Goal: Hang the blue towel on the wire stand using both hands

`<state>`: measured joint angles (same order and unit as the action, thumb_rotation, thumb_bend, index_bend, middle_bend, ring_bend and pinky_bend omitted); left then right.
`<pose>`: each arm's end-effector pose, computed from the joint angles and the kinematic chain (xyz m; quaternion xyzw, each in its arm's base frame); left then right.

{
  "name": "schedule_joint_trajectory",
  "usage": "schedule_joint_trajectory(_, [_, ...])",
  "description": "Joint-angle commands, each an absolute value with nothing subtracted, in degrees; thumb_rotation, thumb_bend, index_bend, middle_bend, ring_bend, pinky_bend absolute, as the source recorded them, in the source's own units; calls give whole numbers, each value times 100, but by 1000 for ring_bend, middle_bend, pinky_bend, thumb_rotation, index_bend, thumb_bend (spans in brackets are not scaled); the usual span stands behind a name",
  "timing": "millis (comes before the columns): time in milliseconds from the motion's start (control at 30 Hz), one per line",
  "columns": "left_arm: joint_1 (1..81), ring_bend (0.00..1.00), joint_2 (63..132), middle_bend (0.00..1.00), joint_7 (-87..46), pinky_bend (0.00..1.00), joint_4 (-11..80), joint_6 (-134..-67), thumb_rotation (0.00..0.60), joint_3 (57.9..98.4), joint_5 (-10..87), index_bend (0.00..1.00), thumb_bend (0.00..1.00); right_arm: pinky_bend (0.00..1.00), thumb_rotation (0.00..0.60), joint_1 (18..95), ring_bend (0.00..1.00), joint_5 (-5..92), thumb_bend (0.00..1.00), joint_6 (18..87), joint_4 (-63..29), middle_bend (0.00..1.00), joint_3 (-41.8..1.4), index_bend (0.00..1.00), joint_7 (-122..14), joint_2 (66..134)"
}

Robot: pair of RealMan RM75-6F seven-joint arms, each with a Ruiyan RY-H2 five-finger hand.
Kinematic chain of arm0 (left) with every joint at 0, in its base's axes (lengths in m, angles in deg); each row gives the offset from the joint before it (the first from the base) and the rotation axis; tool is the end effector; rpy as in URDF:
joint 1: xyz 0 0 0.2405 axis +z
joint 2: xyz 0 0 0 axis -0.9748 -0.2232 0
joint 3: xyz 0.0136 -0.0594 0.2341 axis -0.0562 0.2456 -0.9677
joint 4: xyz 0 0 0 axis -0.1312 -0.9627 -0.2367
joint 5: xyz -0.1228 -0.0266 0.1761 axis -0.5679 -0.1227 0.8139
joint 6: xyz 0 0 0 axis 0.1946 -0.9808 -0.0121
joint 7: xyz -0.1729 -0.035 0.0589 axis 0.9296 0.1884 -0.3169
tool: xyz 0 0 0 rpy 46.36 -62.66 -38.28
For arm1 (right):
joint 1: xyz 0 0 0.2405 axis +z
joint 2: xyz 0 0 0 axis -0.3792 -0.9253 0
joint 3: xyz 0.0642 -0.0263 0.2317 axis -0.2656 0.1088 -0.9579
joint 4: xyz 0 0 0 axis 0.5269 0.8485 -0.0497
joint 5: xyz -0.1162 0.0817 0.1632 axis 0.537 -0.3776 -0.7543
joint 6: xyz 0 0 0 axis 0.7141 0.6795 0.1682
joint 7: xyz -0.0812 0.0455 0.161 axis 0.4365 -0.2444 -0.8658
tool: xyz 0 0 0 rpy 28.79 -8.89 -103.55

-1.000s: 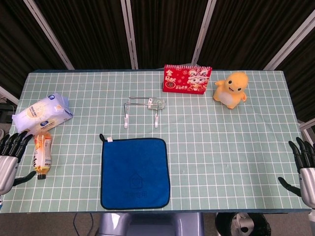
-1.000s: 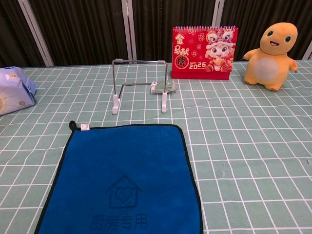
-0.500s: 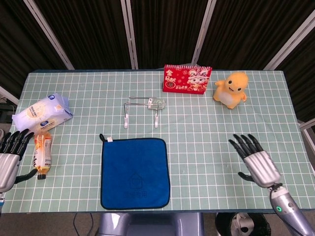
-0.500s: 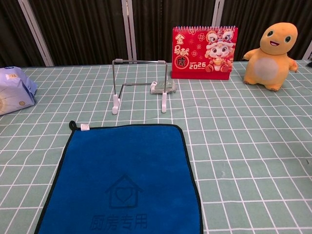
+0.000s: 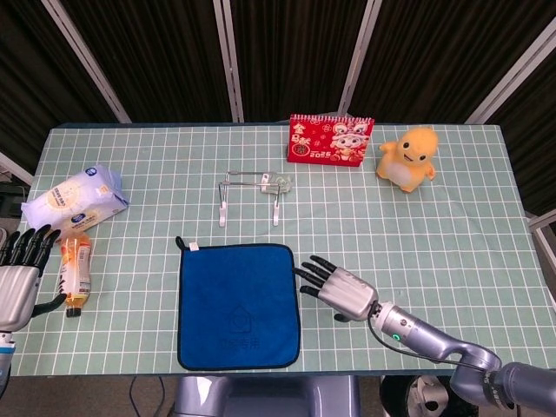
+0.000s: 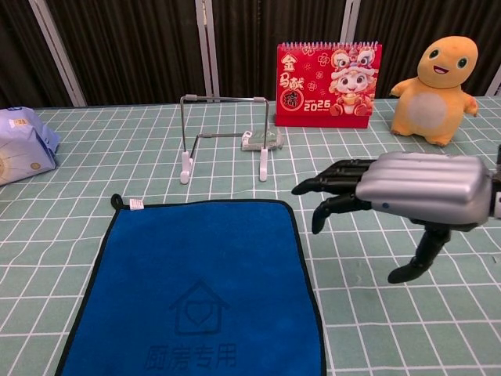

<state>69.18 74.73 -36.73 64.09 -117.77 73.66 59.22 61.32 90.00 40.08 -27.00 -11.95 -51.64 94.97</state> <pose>-0.2712 0.2372 0.1476 -0.6358 -0.3403 -0.3244 0.6121 -0.1305 -0.2978 -0.0367 0.8888 -0.1793 0.3472 0.2395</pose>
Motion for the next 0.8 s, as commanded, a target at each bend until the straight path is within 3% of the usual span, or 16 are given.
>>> schedule_joint_trajectory(33, [6885, 0, 7514, 0, -3724, 0, 6359, -11718, 600, 7392, 5824, 0, 13, 0, 600, 6319, 0, 9065, 176, 3907, -2476, 0, -1160, 258, -5029, 9718])
schedule_joint_trajectory(433, [6863, 0, 7562, 0, -3838, 0, 6385, -11716, 600, 7358, 5804, 0, 13, 0, 600, 6630, 0, 9111, 199, 4074, -1719, 0, -987, 255, -4655, 10368])
schedule_joint_trajectory(800, [6866, 0, 7575, 0, -3852, 0, 6381, -11731, 600, 7334, 5793, 0, 13, 0, 600, 6867, 0, 8770, 198, 3918, -1593, 0, -1055, 255, -4442, 10926])
